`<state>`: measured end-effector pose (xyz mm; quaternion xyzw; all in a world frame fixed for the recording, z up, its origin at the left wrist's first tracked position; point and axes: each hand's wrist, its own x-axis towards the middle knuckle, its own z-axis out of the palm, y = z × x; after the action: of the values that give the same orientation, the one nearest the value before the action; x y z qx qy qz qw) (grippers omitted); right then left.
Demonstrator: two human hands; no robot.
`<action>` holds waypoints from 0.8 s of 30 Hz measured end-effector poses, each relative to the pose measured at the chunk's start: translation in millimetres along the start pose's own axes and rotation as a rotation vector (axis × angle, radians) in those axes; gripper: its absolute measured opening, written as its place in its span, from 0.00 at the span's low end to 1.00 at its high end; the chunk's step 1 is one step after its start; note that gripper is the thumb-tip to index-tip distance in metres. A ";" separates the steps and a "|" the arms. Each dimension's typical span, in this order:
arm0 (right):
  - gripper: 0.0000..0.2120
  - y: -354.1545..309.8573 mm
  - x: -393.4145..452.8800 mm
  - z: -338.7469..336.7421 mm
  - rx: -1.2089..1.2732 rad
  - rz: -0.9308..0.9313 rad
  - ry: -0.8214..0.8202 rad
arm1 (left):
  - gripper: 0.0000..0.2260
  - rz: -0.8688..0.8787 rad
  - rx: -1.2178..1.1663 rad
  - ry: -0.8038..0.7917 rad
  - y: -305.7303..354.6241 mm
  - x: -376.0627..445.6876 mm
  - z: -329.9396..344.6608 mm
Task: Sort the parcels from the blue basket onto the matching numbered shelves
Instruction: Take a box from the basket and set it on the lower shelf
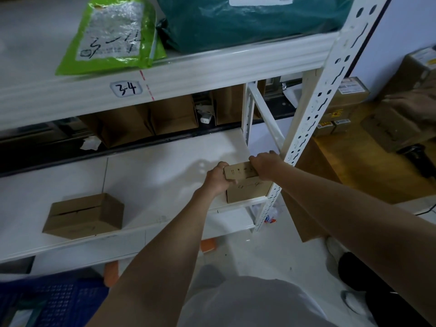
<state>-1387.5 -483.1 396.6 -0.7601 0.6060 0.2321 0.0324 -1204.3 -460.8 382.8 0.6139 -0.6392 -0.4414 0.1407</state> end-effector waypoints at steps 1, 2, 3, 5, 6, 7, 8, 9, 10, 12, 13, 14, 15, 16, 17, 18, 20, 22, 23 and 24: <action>0.16 0.5 -0.9 0.0 0.026 -0.002 -0.005 | 0.22 -0.001 0.006 0.003 0.2 0.1 0.5; 0.16 1.0 -1.9 -0.7 0.050 -0.006 -0.010 | 0.22 -0.004 0.012 0.005 0.1 0.5 0.5; 0.16 1.6 -3.2 -1.9 0.070 -0.012 -0.013 | 0.22 -0.008 0.016 0.007 0.1 0.4 0.3; 0.16 1.6 -5.0 -3.9 0.089 -0.022 -0.017 | 0.22 -0.013 0.020 0.014 -0.1 0.0 -1.2; 0.17 1.2 -5.4 -4.5 0.093 -0.023 -0.020 | 0.22 -0.017 0.015 0.013 -0.3 -0.5 -1.8; 0.17 0.5 -5.8 -4.7 0.094 -0.021 -0.023 | 0.23 -0.020 0.008 0.010 -0.4 -1.3 -2.1; 0.17 -0.1 -5.6 -4.5 0.092 -0.021 -0.024 | 0.24 -0.023 0.004 0.006 -0.5 -2.1 -2.1; 0.16 -0.8 -5.2 -3.8 0.090 -0.025 -0.025 | 0.24 -0.027 -0.001 0.003 -0.7 -2.9 -1.5; 0.16 -1.3 -4.2 -2.8 0.091 -0.029 -0.026 | 0.25 -0.031 -0.004 0.005 -1.4 -3.7 -0.8; 0.17 -1.4 -1.4 -0.7 0.099 -0.027 -0.033 | 0.26 -0.038 -0.006 0.009 -1.5 -5.7 0.2; 0.19 -1.2 0.0 -0.1 0.100 -0.022 -0.043 | 0.26 -0.041 -0.008 0.008 -1.3 -6.3 0.4; 0.21 -1.5 1.2 0.4 0.098 -0.017 -0.054 | 0.28 -0.045 -0.012 0.006 -1.3 -6.0 0.5; 0.23 -2.1 2.5 0.7 0.097 -0.015 -0.062 | 0.29 -0.048 -0.012 0.002 -1.3 -5.5 0.3; 0.26 -3.6 3.4 0.5 0.096 -0.017 -0.069 | 0.31 -0.052 -0.010 -0.004 -0.8 -5.1 -0.2; 0.29 -5.2 3.8 0.2 0.099 -0.023 -0.077 | 0.32 -0.056 -0.005 -0.010 -0.5 -4.9 -0.8; 0.32 -7.2 3.7 -0.5 0.105 -0.031 -0.087 | 0.32 -0.062 -0.006 -0.022 -0.6 -4.5 -1.2; 0.37 -10.3 2.9 -2.9 0.132 -0.051 -0.114 | 0.34 -0.067 -0.002 -0.060 -1.1 -5.4 -2.4; 0.42 -12.6 1.4 -7.9 0.187 -0.061 -0.139 | 0.35 -0.060 0.021 -0.085 -2.0 -7.5 -6.0; 0.44 -14.0 0.3 -11.5 0.228 -0.058 -0.136 | 0.34 -0.059 0.046 -0.083 -2.2 -10.3 -10.4; 0.44 -15.4 -0.1 -15.4 0.268 -0.055 -0.119 | 0.34 -0.062 0.083 -0.071 -3.9 -12.0 -16.0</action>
<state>-1368.2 -484.1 406.8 -0.7502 0.6077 0.1927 0.1757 -1187.7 -455.7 393.4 0.6225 -0.6423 -0.4403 0.0785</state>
